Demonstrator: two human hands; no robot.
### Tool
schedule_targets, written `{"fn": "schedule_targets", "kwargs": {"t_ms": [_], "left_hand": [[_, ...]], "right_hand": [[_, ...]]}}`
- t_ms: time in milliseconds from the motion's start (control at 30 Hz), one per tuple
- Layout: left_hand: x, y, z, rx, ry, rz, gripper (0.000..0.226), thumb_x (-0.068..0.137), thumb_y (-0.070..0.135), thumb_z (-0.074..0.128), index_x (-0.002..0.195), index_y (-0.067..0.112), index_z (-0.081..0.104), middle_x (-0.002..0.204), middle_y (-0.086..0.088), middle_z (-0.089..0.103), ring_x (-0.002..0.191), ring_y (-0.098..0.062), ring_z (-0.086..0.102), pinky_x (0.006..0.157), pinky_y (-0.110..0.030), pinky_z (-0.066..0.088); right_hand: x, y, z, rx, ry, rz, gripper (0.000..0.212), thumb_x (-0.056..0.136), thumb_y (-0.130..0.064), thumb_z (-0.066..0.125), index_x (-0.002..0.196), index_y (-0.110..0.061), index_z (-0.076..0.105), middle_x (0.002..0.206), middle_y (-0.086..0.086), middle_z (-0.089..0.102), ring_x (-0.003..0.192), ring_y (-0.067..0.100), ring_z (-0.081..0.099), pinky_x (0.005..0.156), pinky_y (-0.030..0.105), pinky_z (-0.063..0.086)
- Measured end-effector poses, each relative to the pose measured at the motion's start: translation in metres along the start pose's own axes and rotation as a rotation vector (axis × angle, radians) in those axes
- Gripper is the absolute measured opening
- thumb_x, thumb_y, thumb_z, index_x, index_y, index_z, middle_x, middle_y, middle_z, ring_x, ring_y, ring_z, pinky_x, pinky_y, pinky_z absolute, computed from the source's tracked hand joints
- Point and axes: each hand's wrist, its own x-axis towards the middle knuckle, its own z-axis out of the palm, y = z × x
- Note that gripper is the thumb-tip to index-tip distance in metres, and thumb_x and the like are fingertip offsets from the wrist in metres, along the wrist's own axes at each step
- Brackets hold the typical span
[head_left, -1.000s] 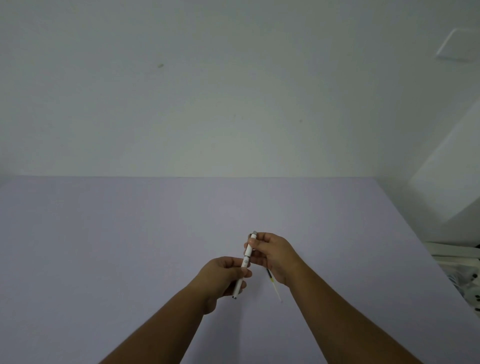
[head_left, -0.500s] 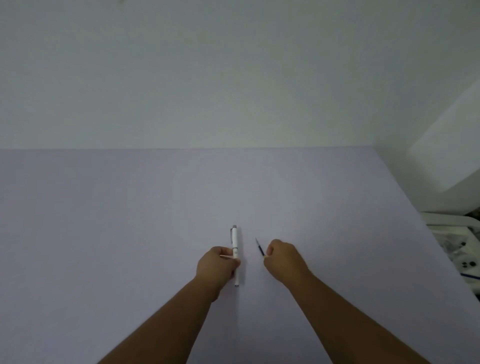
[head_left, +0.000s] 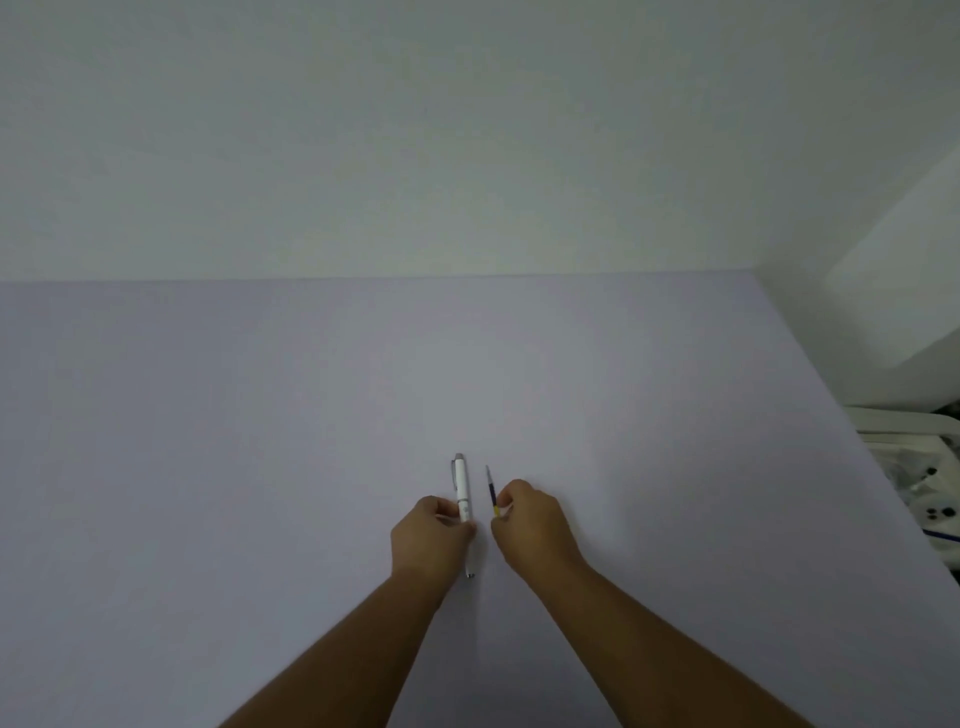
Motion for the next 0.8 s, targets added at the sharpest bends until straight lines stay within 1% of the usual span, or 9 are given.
{"fn": "schedule_targets", "kwargs": {"t_ms": [133,167,267,333,400,500,567,700,800], "left_hand": [[-0.0003,-0.0012,0.0009,0.017,-0.004,0.006,0.011,0.080,0.015,0.069,0.087,0.018,0.061,0.078,0.004,0.065,0.075,-0.014,0.062,0.070,-0.027,0.052],[0.0001,-0.0013,0.0011,0.020,-0.005,0.009,0.011,0.081,0.015,0.068,0.088,0.018,0.061,0.079,0.003,0.065,0.075,-0.014,0.062,0.069,-0.026,0.052],[0.0007,-0.0015,0.0015,0.040,-0.001,0.012,0.012,0.081,0.015,0.068,0.088,0.018,0.059,0.082,0.002,0.065,0.073,-0.011,0.060,0.060,-0.019,0.047],[0.0010,-0.0019,0.0013,0.047,0.004,0.013,0.012,0.082,0.015,0.068,0.088,0.018,0.058,0.083,0.001,0.065,0.071,-0.010,0.059,0.057,-0.016,0.044],[0.0016,-0.0021,0.0014,0.056,0.007,0.010,0.012,0.082,0.015,0.068,0.089,0.018,0.058,0.085,0.000,0.065,0.072,-0.010,0.059,0.057,-0.017,0.045],[0.0028,-0.0018,0.0021,0.074,0.009,0.006,0.011,0.083,0.015,0.067,0.091,0.016,0.060,0.086,0.000,0.065,0.075,-0.013,0.060,0.064,-0.021,0.047],[0.0033,-0.0011,0.0026,0.079,0.010,0.006,0.011,0.083,0.015,0.067,0.092,0.015,0.060,0.087,-0.002,0.065,0.076,-0.015,0.061,0.065,-0.022,0.047],[0.0047,-0.0005,0.0025,0.098,0.012,0.011,0.011,0.084,0.014,0.066,0.093,0.014,0.061,0.088,-0.003,0.065,0.077,-0.016,0.062,0.065,-0.023,0.048],[0.0060,-0.0011,0.0025,0.100,0.019,0.019,0.012,0.084,0.014,0.066,0.093,0.014,0.060,0.088,-0.003,0.064,0.077,-0.016,0.061,0.059,-0.019,0.045]], "right_hand": [[0.0002,-0.0011,0.0026,0.027,-0.004,0.000,0.018,0.083,-0.009,0.054,0.100,-0.013,0.058,0.102,0.008,0.065,0.089,0.023,0.062,0.074,0.030,0.050],[0.0003,-0.0011,0.0028,0.031,-0.002,-0.001,0.018,0.083,-0.010,0.054,0.100,-0.013,0.058,0.102,0.008,0.065,0.088,0.023,0.062,0.074,0.030,0.051],[-0.0008,-0.0002,0.0031,0.043,0.007,-0.005,0.017,0.082,-0.010,0.054,0.099,-0.012,0.058,0.101,0.009,0.066,0.087,0.024,0.063,0.073,0.032,0.052],[-0.0018,0.0000,0.0033,0.052,0.015,-0.011,0.015,0.082,-0.012,0.054,0.097,-0.012,0.057,0.099,0.009,0.066,0.086,0.025,0.063,0.074,0.034,0.054],[-0.0029,0.0000,0.0033,0.064,0.020,-0.009,0.015,0.082,-0.013,0.055,0.097,-0.012,0.057,0.098,0.009,0.066,0.085,0.024,0.063,0.074,0.034,0.054],[-0.0039,0.0005,0.0036,0.065,0.027,-0.012,0.016,0.083,-0.014,0.056,0.098,-0.012,0.057,0.098,0.009,0.066,0.085,0.024,0.063,0.074,0.034,0.055],[-0.0042,0.0008,0.0035,0.067,0.027,-0.008,0.016,0.083,-0.014,0.057,0.099,-0.012,0.057,0.098,0.009,0.067,0.084,0.024,0.064,0.074,0.034,0.055],[-0.0047,-0.0002,0.0037,0.063,0.023,-0.011,0.017,0.083,-0.014,0.058,0.100,-0.012,0.057,0.098,0.009,0.067,0.085,0.023,0.064,0.074,0.033,0.055],[-0.0053,0.0006,0.0043,0.060,0.026,-0.009,0.018,0.083,-0.014,0.057,0.101,-0.012,0.057,0.099,0.009,0.066,0.086,0.023,0.063,0.073,0.031,0.053]]}}
